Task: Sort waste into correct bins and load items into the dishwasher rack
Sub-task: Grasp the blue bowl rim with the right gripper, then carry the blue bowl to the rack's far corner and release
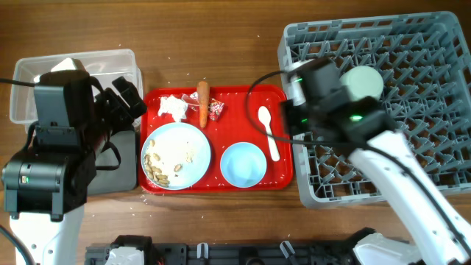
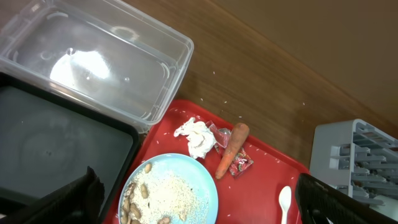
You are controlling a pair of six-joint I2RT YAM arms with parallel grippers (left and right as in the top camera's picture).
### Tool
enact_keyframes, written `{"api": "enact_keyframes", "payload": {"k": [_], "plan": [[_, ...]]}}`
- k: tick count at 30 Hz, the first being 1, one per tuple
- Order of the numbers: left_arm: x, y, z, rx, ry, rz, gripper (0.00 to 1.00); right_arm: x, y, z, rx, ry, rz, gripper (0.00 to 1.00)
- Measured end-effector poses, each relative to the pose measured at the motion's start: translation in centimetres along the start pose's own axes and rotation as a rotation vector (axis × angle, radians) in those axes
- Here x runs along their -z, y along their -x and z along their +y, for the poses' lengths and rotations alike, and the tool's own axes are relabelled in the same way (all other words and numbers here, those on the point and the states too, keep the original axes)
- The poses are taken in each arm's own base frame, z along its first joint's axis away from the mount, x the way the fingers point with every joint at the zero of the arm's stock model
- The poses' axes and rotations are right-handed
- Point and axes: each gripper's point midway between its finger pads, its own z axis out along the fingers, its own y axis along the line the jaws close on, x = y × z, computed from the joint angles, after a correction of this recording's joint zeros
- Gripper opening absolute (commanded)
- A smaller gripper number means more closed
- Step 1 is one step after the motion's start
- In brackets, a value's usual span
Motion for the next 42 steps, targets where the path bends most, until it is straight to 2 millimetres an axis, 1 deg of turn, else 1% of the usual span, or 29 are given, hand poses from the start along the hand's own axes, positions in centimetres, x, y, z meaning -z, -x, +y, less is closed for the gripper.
{"api": "enact_keyframes", "payload": {"k": [1,2,4,5,7,10,11,13,14,15,16,17,20,22,24,25,27,28,30,31,33,34,36,37,38,39,42], "plan": [[0.0,0.0,0.0,0.0,0.0,0.0,1.0,-0.9,-0.8,1.1,0.0,0.018,0.037,0.54],[0.0,0.0,0.0,0.0,0.0,0.0,1.0,-2.2,-1.9,2.2,-0.008,0.032,0.093,0.54],[0.0,0.0,0.0,0.0,0.0,0.0,1.0,-4.9,-4.3,3.3,-0.039,0.028,0.207,0.51],[0.0,0.0,0.0,0.0,0.0,0.0,1.0,-5.9,-5.0,3.5,-0.052,0.018,0.248,0.49],[0.0,0.0,0.0,0.0,0.0,0.0,1.0,-8.2,-6.6,3.6,-0.087,-0.008,0.34,0.42],[0.0,0.0,0.0,0.0,0.0,0.0,1.0,-10.3,-8.6,3.6,-0.115,-0.026,0.44,0.38],[0.0,0.0,0.0,0.0,0.0,0.0,1.0,-11.0,-9.2,3.6,-0.126,-0.031,0.472,0.34],[0.0,0.0,0.0,0.0,0.0,0.0,1.0,-11.7,-10.1,3.6,-0.131,-0.039,0.514,0.3],[0.0,0.0,0.0,0.0,0.0,0.0,1.0,-12.0,-10.4,3.6,-0.135,-0.042,0.529,0.22],[0.0,0.0,0.0,0.0,0.0,0.0,1.0,-12.3,-10.6,3.6,-0.139,-0.044,0.54,0.11],[0.0,0.0,0.0,0.0,0.0,0.0,1.0,-12.4,-10.7,3.6,-0.143,-0.044,0.544,0.06],[0.0,0.0,0.0,0.0,0.0,0.0,1.0,-12.4,-10.6,3.7,-0.14,-0.038,0.542,0.04],[0.0,0.0,0.0,0.0,0.0,0.0,1.0,-12.6,-10.4,3.8,-0.135,-0.027,0.531,0.04],[0.0,0.0,0.0,0.0,0.0,0.0,1.0,-12.6,-9.9,3.9,-0.132,-0.025,0.507,0.04],[0.0,0.0,0.0,0.0,0.0,0.0,1.0,-12.2,-9.1,3.4,-0.127,-0.044,0.47,0.04],[0.0,0.0,0.0,0.0,0.0,0.0,1.0,-11.7,-8.5,3.1,-0.123,-0.06,0.437,0.04],[0.0,0.0,0.0,0.0,0.0,0.0,1.0,-10.1,-6.1,2.1,-0.117,-0.103,0.331,0.04],[0.0,0.0,0.0,0.0,0.0,0.0,1.0,-8.5,-4.2,1.3,-0.118,-0.134,0.241,0.04],[0.0,0.0,0.0,0.0,0.0,0.0,1.0,-4.9,-0.7,-0.7,-0.139,-0.209,0.06,0.04],[0.0,0.0,0.0,0.0,0.0,0.0,1.0,-2.5,0.9,-2.2,-0.162,-0.262,-0.044,0.04],[0.0,0.0,0.0,0.0,0.0,0.0,1.0,1.2,2.9,-4.9,-0.211,-0.356,-0.19,0.04],[0.0,0.0,0.0,0.0,0.0,0.0,1.0,4.3,4.0,-7.4,-0.263,-0.442,-0.301,0.04],[0.0,0.0,0.0,0.0,0.0,0.0,1.0,8.9,4.9,-11.8,-0.362,-0.601,-0.443,0.04],[0.0,0.0,0.0,0.0,0.0,0.0,1.0,10.3,4.9,-13.5,-0.398,-0.665,-0.481,0.05],[0.0,0.0,0.0,0.0,0.0,0.0,1.0,11.9,4.7,-15.6,-0.442,-0.75,-0.516,0.04],[0.0,0.0,0.0,0.0,0.0,0.0,1.0,13.5,4.4,-18.3,-0.497,-0.862,-0.544,0.04],[0.0,0.0,0.0,0.0,0.0,0.001,1.0,15.6,3.2,-23.1,-0.59,-1.061,-0.551,0.04]]}}
